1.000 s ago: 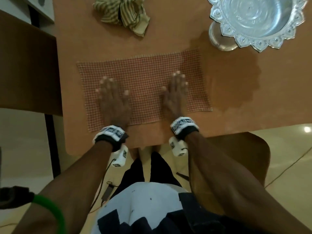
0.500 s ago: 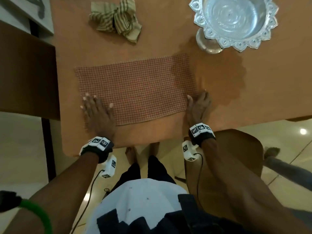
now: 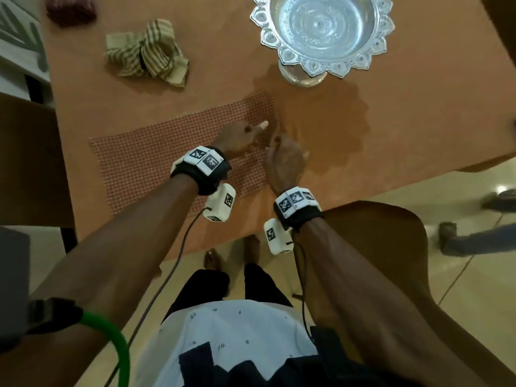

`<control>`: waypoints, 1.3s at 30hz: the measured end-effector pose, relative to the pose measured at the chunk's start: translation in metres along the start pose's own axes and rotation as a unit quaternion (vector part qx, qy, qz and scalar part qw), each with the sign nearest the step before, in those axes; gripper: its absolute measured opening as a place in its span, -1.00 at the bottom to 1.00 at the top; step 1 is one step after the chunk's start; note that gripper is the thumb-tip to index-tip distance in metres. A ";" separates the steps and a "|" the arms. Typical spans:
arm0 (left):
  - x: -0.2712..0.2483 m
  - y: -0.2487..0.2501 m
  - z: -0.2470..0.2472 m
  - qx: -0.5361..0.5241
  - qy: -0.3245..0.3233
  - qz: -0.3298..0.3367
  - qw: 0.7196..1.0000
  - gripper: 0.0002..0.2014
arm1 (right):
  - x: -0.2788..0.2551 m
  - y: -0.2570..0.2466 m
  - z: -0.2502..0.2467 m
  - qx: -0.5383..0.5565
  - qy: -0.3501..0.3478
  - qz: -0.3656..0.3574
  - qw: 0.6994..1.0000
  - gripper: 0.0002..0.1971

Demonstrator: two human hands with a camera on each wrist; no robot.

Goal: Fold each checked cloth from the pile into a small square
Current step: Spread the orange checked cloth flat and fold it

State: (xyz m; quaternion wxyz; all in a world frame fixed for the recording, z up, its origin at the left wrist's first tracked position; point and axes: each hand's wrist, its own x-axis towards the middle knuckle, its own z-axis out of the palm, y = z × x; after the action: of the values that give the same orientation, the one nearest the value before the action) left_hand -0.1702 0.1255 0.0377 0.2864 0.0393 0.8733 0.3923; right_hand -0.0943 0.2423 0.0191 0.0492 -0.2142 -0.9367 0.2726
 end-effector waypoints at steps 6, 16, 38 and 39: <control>-0.004 -0.028 -0.032 -0.041 -0.005 -0.013 0.999 -0.55 | -0.057 -0.046 0.032 0.138 -0.045 -0.207 0.967 -0.81; -0.057 -0.147 -0.132 -0.073 0.192 -0.110 0.972 -0.75 | -0.144 -0.112 0.099 0.125 -0.206 -0.284 0.928 -0.84; -0.050 -0.217 -0.164 -0.176 0.126 -0.168 0.962 -0.56 | -0.190 -0.164 0.137 0.127 -0.162 -0.240 0.949 -0.88; -0.048 -0.219 -0.167 -0.165 0.122 -0.167 0.964 -0.59 | -0.191 -0.165 0.137 0.126 -0.154 -0.247 0.948 -0.84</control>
State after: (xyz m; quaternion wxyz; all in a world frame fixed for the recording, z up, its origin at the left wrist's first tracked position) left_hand -0.1848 -0.1495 -0.0066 0.2419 -0.2031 0.8187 0.4796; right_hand -0.0123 -0.0320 -0.0047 -0.0036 0.0767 -0.9146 0.3970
